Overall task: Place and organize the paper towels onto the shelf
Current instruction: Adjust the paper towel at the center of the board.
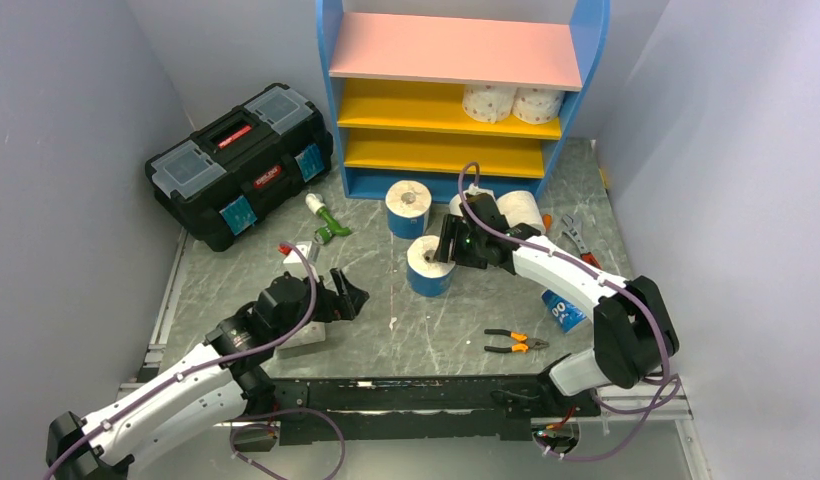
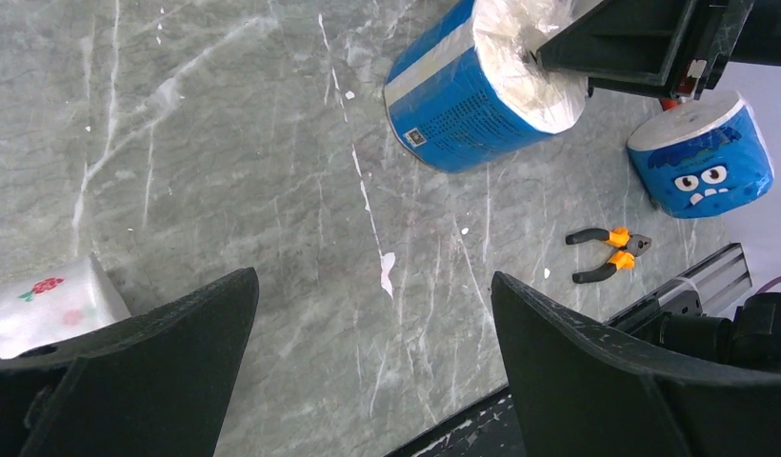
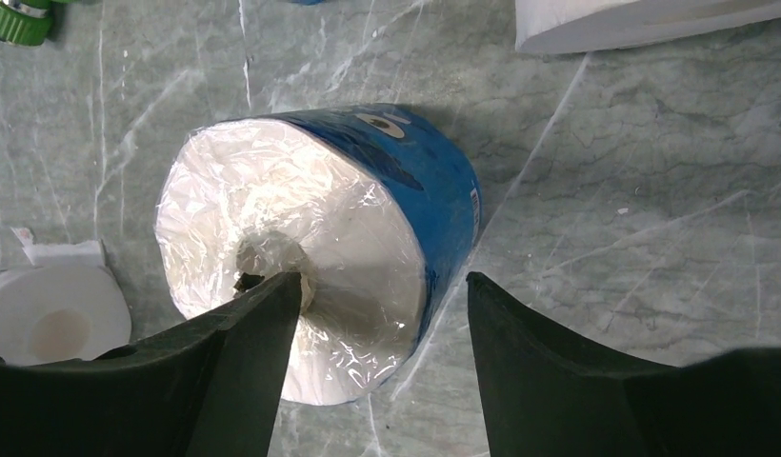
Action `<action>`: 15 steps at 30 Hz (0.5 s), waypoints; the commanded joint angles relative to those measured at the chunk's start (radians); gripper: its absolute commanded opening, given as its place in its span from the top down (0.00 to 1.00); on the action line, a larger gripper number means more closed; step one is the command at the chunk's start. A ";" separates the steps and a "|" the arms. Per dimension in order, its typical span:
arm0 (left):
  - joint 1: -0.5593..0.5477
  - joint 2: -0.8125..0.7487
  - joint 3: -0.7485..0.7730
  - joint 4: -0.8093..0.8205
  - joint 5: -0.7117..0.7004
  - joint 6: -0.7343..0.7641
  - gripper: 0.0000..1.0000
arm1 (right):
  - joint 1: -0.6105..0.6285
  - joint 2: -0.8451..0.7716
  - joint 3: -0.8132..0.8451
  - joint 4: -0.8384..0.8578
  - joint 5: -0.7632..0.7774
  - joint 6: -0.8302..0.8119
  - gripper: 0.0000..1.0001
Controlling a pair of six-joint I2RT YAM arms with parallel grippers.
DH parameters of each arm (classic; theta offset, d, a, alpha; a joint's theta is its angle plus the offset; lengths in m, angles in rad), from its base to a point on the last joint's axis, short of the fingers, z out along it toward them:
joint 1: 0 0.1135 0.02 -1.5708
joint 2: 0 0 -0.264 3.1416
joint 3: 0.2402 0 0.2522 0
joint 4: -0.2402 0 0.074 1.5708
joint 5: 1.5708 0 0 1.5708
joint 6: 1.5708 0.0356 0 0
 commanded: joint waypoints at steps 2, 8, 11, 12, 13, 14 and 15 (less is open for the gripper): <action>-0.003 0.014 -0.015 0.057 0.025 -0.021 0.01 | -0.001 0.004 -0.002 0.027 0.020 0.018 0.38; -0.003 0.028 -0.022 0.065 0.033 -0.029 0.01 | -0.001 0.013 -0.002 0.023 0.019 0.008 0.53; -0.003 0.034 -0.028 0.072 0.034 -0.035 0.01 | -0.001 -0.010 -0.003 0.005 0.023 0.002 0.55; -0.003 0.036 -0.030 0.078 0.037 -0.036 0.01 | 0.000 -0.026 -0.002 -0.006 0.027 -0.007 0.55; -0.003 0.038 -0.031 0.085 0.041 -0.037 0.01 | 0.000 -0.042 -0.002 -0.018 0.028 -0.015 0.55; -0.003 0.041 -0.033 0.092 0.043 -0.038 0.01 | 0.001 -0.059 0.000 -0.030 0.024 -0.036 0.55; -0.003 0.046 -0.035 0.098 0.045 -0.038 0.01 | 0.001 -0.074 0.003 -0.046 0.015 -0.049 0.56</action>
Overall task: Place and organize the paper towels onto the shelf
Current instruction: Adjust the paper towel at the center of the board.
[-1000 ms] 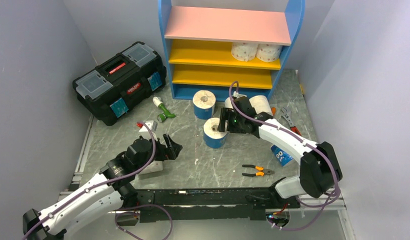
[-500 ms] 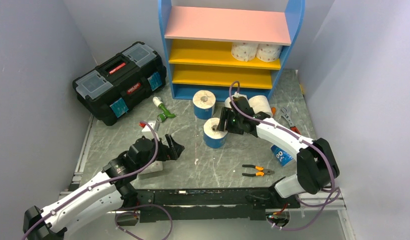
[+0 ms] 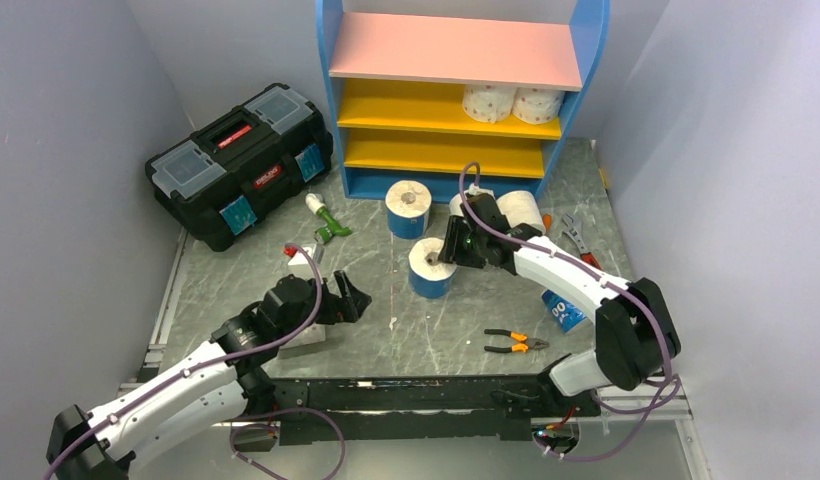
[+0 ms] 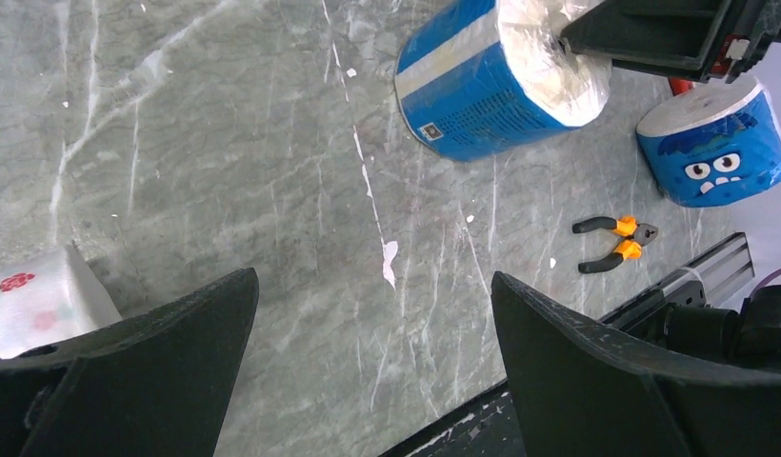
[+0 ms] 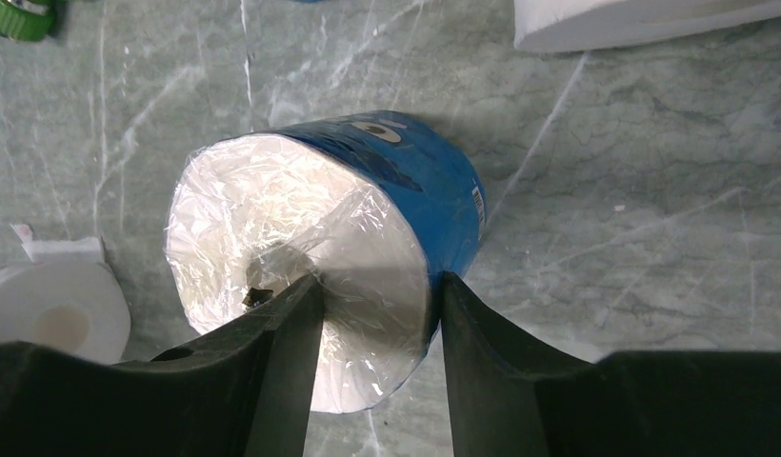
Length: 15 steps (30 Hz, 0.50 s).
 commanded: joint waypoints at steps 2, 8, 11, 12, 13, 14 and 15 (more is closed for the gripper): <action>-0.003 0.021 -0.005 0.076 0.027 -0.015 0.01 | 0.006 -0.088 0.016 -0.102 0.012 -0.113 0.55; -0.002 0.073 0.005 0.112 0.045 -0.011 0.02 | 0.031 -0.140 0.021 -0.236 0.045 -0.211 0.55; -0.003 0.096 0.001 0.145 0.064 -0.012 0.02 | 0.033 -0.168 -0.007 -0.248 0.054 -0.207 0.53; -0.003 0.105 0.003 0.152 0.069 -0.012 0.02 | 0.033 -0.172 -0.014 -0.249 0.059 -0.198 0.51; -0.002 0.114 0.007 0.156 0.075 -0.011 0.02 | 0.033 -0.177 -0.020 -0.253 0.063 -0.185 0.47; -0.003 0.123 0.012 0.158 0.080 -0.009 0.02 | 0.033 -0.183 -0.025 -0.255 0.066 -0.170 0.43; -0.003 0.131 0.017 0.158 0.084 -0.008 0.02 | 0.032 -0.193 -0.029 -0.255 0.066 -0.155 0.38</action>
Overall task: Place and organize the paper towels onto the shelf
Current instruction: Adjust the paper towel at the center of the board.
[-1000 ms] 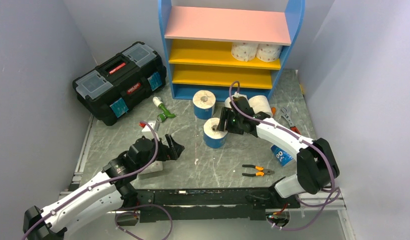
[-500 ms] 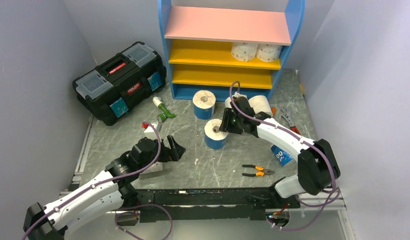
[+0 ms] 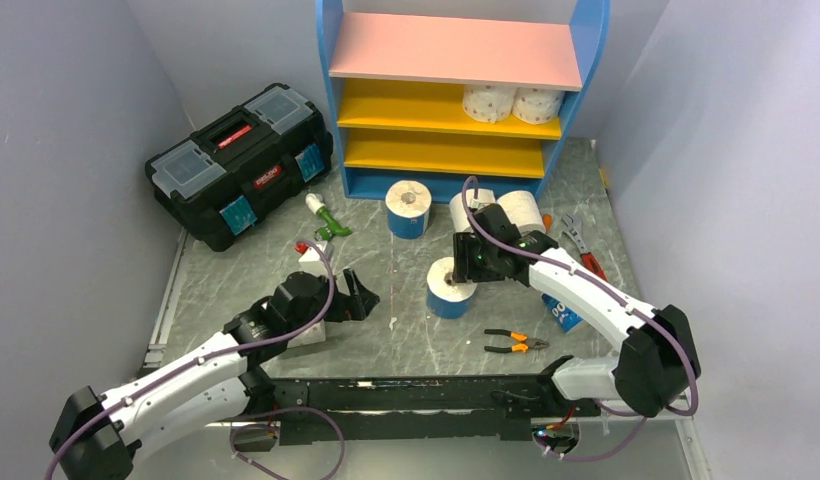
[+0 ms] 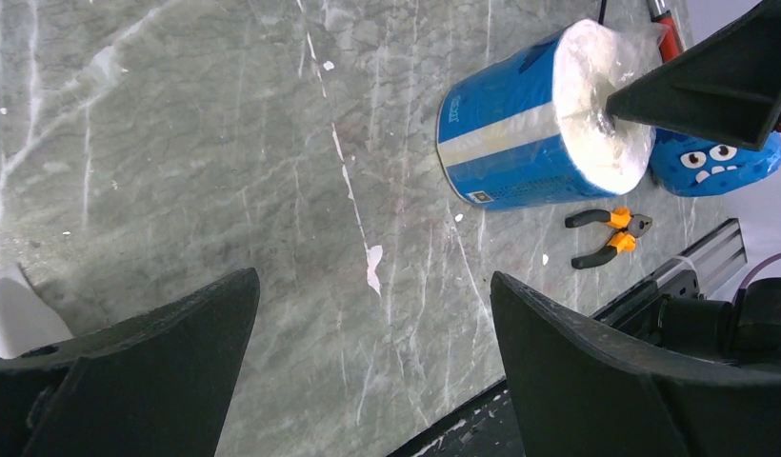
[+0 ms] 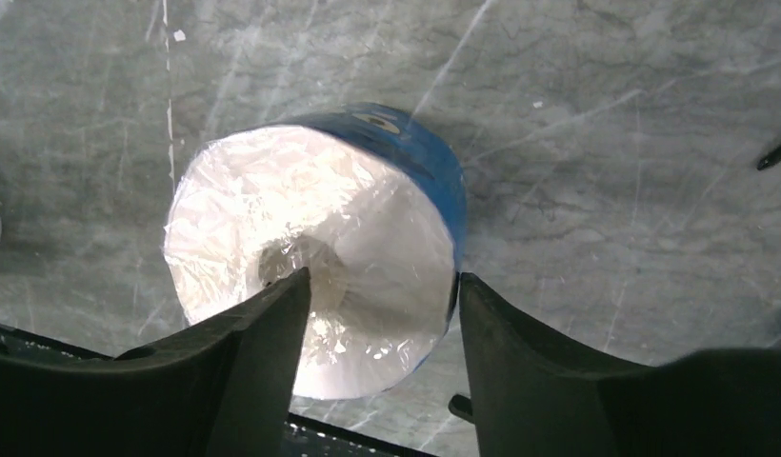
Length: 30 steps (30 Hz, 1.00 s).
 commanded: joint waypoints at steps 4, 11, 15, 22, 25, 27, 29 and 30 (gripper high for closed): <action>-0.004 0.040 0.028 0.058 0.045 -0.003 0.02 | 0.001 -0.114 -0.019 -0.008 0.041 0.113 0.20; -0.004 0.047 0.025 0.070 0.041 -0.004 0.02 | -0.005 -0.240 0.038 -0.071 0.219 0.392 0.18; -0.005 0.058 0.025 0.084 0.051 -0.014 0.02 | -0.045 -0.348 -0.049 -0.013 0.161 0.416 0.01; -0.006 0.060 0.019 0.113 0.062 -0.021 0.02 | -0.070 -0.285 -0.042 -0.130 0.101 0.551 0.01; -0.006 0.058 0.020 0.119 0.058 -0.023 0.03 | -0.070 -0.293 -0.066 -0.107 0.088 0.553 0.01; -0.007 0.067 0.028 0.111 0.060 -0.022 0.03 | -0.070 -0.285 -0.074 -0.111 0.093 0.551 0.04; -0.006 0.078 0.033 0.110 0.067 -0.021 0.03 | -0.069 -0.263 -0.078 -0.119 0.083 0.545 0.10; -0.005 0.084 0.034 0.112 0.071 -0.021 0.03 | -0.070 -0.258 -0.084 -0.120 0.080 0.548 0.13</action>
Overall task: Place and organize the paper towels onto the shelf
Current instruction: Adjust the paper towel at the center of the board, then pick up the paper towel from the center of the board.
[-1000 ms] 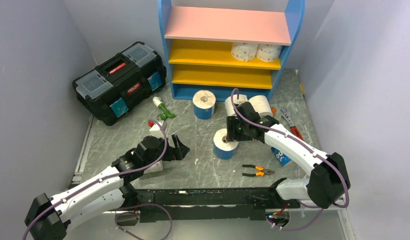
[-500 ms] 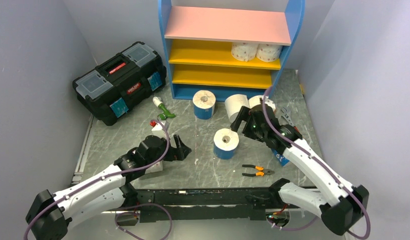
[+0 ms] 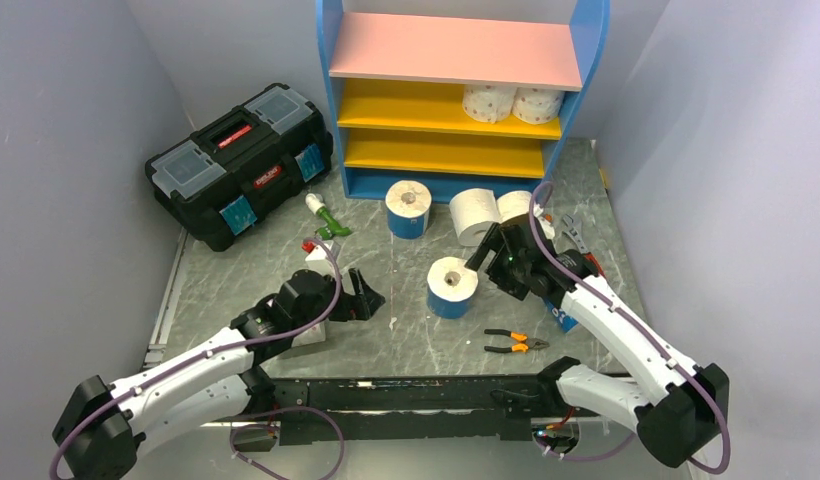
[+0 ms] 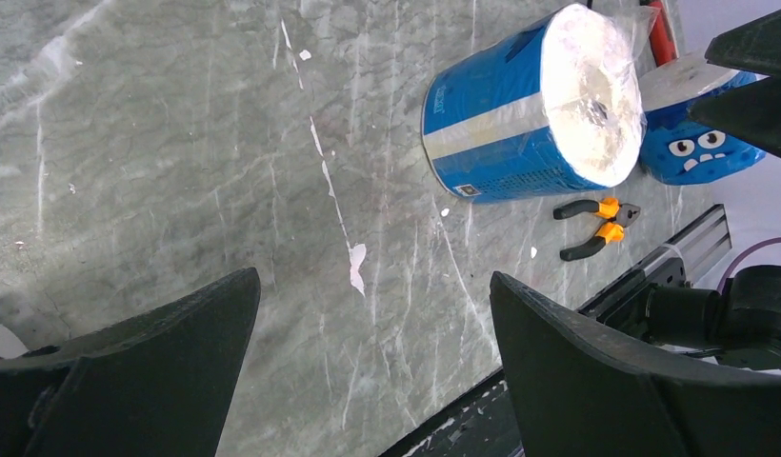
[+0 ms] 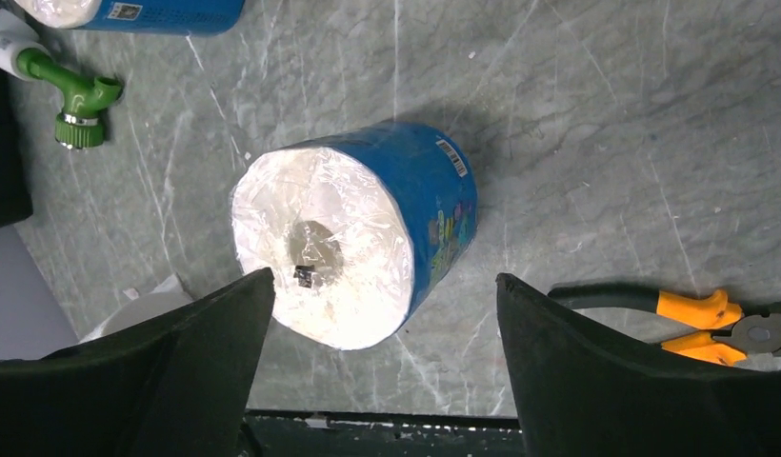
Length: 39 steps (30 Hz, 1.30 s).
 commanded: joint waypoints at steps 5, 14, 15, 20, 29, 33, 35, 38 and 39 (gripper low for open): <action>-0.007 0.028 0.030 0.054 0.035 -0.018 0.04 | 0.002 0.003 -0.045 0.016 -0.049 0.075 0.23; -0.013 0.047 0.033 0.054 0.039 -0.019 0.04 | 0.040 0.044 -0.068 0.075 -0.051 0.076 0.27; -0.013 0.049 0.034 0.054 0.040 -0.018 0.04 | 0.041 0.041 -0.072 0.087 -0.053 0.072 0.27; -0.017 0.060 0.034 0.054 0.042 -0.018 0.04 | 0.042 0.077 -0.055 0.091 -0.051 0.047 0.28; -0.019 0.068 0.031 0.084 0.038 -0.020 0.04 | 0.040 0.143 -0.042 0.126 -0.053 0.022 0.36; -0.020 0.066 0.023 0.090 0.033 -0.021 0.04 | 0.040 0.160 -0.034 0.128 -0.057 0.013 0.36; -0.019 0.069 0.022 0.094 0.035 -0.023 0.04 | 0.041 0.169 -0.034 0.129 -0.061 0.009 0.36; -0.019 0.078 0.023 0.096 0.037 -0.024 0.04 | 0.041 0.179 -0.040 0.135 -0.064 0.009 0.37; -0.020 0.080 0.024 0.097 0.039 -0.025 0.04 | 0.040 0.180 -0.043 0.137 -0.065 0.008 0.38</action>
